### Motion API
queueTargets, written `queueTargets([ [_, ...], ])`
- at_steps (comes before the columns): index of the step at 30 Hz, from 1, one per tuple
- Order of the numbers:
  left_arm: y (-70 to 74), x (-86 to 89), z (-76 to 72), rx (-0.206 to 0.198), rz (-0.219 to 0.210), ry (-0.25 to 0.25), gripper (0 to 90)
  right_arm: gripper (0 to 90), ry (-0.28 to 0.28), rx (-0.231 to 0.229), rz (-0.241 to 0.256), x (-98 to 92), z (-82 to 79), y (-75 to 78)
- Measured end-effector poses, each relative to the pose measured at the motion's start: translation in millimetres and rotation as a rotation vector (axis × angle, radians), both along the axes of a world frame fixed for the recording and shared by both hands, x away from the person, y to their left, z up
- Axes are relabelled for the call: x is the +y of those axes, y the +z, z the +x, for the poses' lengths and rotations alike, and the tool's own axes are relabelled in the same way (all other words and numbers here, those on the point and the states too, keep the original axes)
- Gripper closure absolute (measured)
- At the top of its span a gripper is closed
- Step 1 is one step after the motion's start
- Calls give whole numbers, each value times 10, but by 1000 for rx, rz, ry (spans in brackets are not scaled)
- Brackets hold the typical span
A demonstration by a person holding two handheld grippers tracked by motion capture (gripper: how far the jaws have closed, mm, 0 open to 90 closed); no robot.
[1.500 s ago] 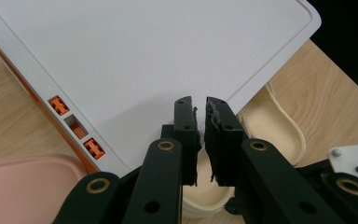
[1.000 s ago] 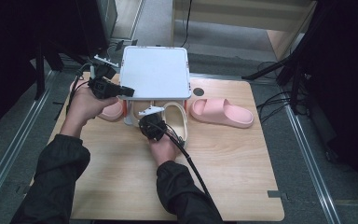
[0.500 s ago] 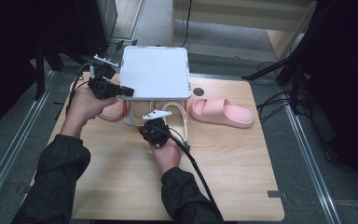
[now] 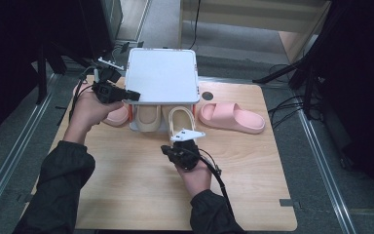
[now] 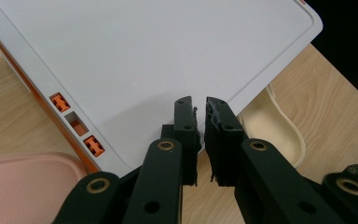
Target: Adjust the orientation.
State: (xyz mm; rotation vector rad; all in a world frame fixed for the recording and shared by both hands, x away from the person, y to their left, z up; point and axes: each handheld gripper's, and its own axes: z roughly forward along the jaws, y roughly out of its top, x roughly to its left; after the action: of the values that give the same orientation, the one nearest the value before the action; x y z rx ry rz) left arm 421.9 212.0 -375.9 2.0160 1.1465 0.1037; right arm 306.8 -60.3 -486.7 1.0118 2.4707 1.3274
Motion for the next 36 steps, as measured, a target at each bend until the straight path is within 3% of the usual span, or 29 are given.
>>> queueTargets([
  [6,-2,3,0,0,-2,0,826,900,-15,25,14,-324,-92,-49],
  [13,-1,1,-3,0,-2,5,828,900,-43,26,-12,-543,-134,-98],
  [18,-2,-3,-5,-2,-2,7,828,900,-75,48,-46,-690,-118,-219],
  [24,-2,-2,-6,1,-3,8,828,900,-81,57,-56,-671,26,-284],
  [30,-1,-10,-10,-4,2,10,827,900,-96,48,-82,-558,167,-251],
  [36,2,-11,-14,-5,4,15,826,900,-110,42,-84,-377,487,-228],
])
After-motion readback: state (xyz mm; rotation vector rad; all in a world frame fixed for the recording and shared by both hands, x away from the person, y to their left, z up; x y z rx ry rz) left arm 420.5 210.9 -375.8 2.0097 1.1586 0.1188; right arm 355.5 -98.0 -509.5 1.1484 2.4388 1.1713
